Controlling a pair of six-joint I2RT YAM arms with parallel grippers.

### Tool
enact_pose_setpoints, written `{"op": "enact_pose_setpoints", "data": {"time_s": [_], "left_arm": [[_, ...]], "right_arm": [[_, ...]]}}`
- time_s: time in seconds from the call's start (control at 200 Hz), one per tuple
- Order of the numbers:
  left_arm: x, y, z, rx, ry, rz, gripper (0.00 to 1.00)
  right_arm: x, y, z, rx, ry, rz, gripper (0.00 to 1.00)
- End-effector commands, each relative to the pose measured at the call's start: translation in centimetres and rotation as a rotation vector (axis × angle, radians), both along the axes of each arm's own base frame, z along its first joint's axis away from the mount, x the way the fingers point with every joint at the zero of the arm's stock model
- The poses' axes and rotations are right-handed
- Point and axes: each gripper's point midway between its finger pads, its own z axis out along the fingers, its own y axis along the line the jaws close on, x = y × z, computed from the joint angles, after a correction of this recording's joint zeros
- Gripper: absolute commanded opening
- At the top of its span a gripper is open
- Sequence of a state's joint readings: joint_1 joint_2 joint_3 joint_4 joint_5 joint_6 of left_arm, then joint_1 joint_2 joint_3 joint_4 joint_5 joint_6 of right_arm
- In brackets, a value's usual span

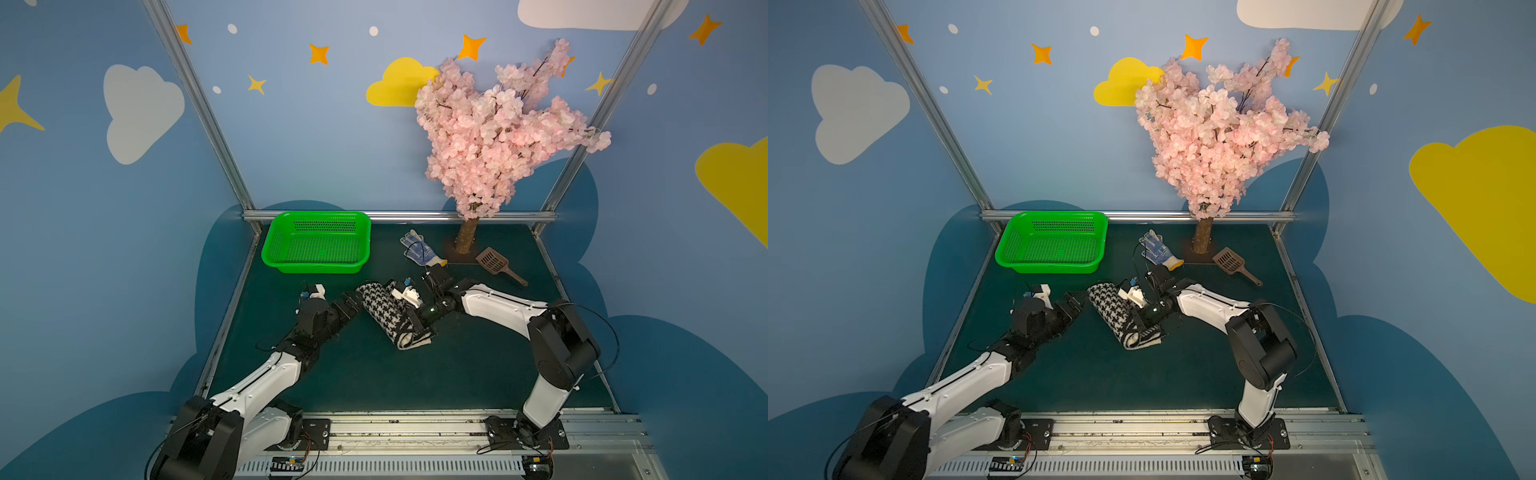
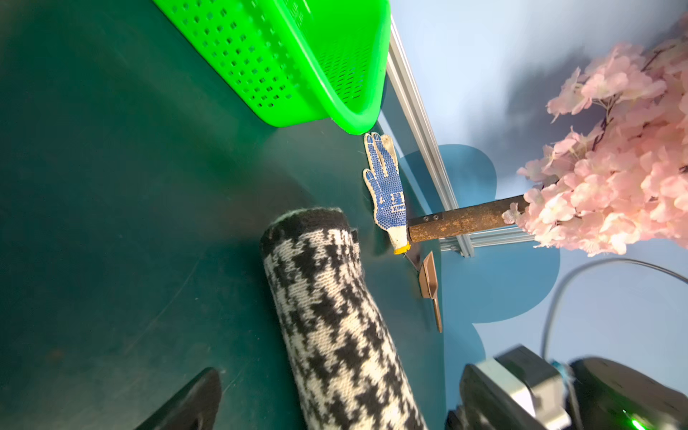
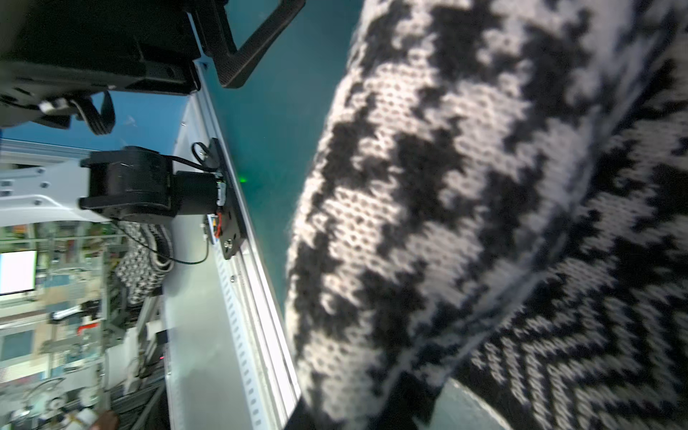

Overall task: Roll up the scarf and place it into the basket
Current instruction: Roll the scarf at the center of the board.

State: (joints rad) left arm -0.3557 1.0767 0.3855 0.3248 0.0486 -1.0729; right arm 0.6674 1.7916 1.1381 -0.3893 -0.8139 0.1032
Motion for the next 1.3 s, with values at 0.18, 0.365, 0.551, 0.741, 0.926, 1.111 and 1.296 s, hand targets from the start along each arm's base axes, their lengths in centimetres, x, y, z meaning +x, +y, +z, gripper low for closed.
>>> {"op": "enact_pose_setpoints", "data": {"time_s": [0.18,0.365,0.551,0.741,0.926,1.111,1.296], "left_arm": [[-0.2,-1.4,-2.1,0.053,0.036,-0.102,1.00],[1.0,-2.7,-1.8,0.058,0.003,-0.154,1.00],[1.9,-4.7,0.5,0.018,-0.088,-0.229,1.00],[2.5,-6.7,4.0,-0.011,-0.184,-0.309,1.00],[4.2,-8.7,5.0,-0.050,-0.224,-0.368,1.00],[6.5,-10.8,3.1,-0.127,-0.231,-0.408,1.00],[7.9,-11.9,0.6,-0.188,-0.229,-0.409,1.00]], "right_arm": [[0.0,-0.7,-1.6,0.217,0.240,-0.049,0.08],[0.3,-2.0,-2.9,0.240,0.294,-0.114,0.08],[1.0,-2.9,-4.5,0.199,0.357,-0.166,0.08],[1.1,-4.0,-7.7,0.088,0.398,-0.222,0.08],[0.9,-4.7,-9.5,0.031,0.421,-0.250,0.08],[0.8,-4.9,-9.8,0.000,0.416,-0.257,0.09],[0.7,-5.2,-10.1,-0.033,0.415,-0.255,0.10]]}}
